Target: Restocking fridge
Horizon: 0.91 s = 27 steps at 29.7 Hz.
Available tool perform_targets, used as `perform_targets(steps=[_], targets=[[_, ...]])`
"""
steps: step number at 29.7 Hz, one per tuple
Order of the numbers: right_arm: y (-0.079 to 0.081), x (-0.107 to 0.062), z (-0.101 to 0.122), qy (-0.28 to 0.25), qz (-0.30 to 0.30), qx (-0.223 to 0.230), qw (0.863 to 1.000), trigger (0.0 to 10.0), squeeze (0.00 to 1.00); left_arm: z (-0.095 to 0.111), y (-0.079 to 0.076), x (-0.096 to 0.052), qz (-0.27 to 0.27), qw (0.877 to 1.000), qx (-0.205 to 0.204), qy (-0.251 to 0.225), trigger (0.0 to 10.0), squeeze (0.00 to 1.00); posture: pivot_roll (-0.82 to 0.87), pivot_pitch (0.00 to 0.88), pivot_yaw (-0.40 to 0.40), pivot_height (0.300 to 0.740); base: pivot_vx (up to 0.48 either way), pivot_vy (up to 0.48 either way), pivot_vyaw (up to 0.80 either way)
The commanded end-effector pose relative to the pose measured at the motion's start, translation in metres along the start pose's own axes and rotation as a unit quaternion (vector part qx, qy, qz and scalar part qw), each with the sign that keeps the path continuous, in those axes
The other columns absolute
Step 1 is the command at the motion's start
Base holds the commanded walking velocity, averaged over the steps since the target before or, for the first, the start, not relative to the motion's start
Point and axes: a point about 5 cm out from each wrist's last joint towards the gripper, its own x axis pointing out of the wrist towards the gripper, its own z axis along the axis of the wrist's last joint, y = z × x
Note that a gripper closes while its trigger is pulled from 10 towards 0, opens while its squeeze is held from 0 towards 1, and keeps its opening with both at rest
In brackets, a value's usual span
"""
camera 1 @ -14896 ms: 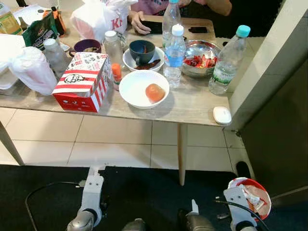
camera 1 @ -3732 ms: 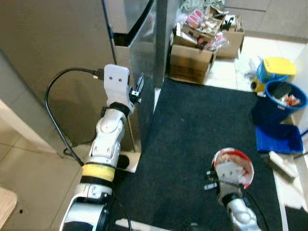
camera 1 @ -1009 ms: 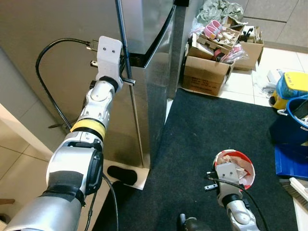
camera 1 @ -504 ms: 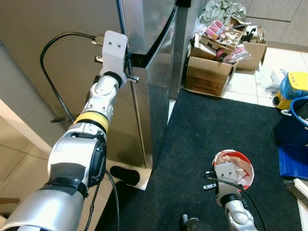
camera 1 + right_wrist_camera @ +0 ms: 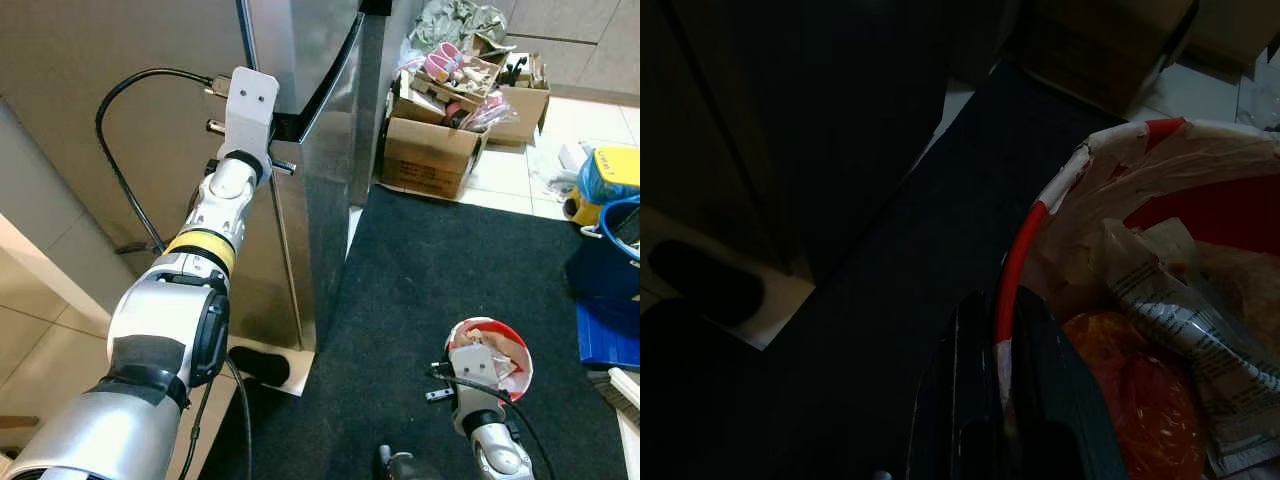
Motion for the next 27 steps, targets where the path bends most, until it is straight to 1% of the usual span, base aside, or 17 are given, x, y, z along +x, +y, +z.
perform_targets(steps=[1,6,10,12,15,18,27], targets=[[-0.001,-0.001,0.004,-0.019,-0.006,0.002,1.0,10.0,0.0,-0.014,0.001,-0.003,0.009,0.999,0.018,0.04,10.0,0.0,-0.13,0.138,0.036,0.727,0.0,0.0,0.0],[0.0,-0.005,0.0,-0.016,-0.005,0.002,1.0,10.0,0.0,-0.018,0.005,-0.004,0.024,0.999,0.017,0.046,10.0,0.0,-0.14,0.156,0.033,0.727,0.0,0.0,0.0],[-0.001,-0.007,-0.002,-0.014,-0.007,0.004,1.0,10.0,0.0,-0.017,0.014,-0.005,0.042,0.998,-0.006,0.047,10.0,0.0,-0.14,0.167,0.034,0.727,0.0,0.0,0.0],[-0.002,-0.008,-0.003,-0.013,-0.009,0.004,1.0,10.0,0.0,-0.017,0.017,-0.005,0.046,0.998,-0.011,0.048,10.0,0.0,-0.14,0.169,0.034,0.727,0.0,0.0,0.0],[-0.001,-0.009,-0.003,-0.012,-0.008,0.004,1.0,10.0,0.0,-0.018,0.017,-0.005,0.044,0.998,-0.009,0.052,10.0,0.0,-0.14,0.171,0.033,0.727,0.0,0.0,0.0],[-0.001,-0.009,-0.002,-0.013,-0.007,0.004,1.0,10.0,0.0,-0.024,0.014,-0.007,0.035,0.997,-0.007,0.068,10.0,0.0,-0.14,0.178,0.03,0.727,0.0,0.0,0.0],[-0.001,-0.012,-0.005,-0.013,-0.007,0.004,1.0,10.0,0.0,-0.027,0.01,-0.007,0.036,0.997,-0.012,0.071,10.0,0.0,-0.15,0.19,0.026,0.727,0.0,0.0,0.0]])
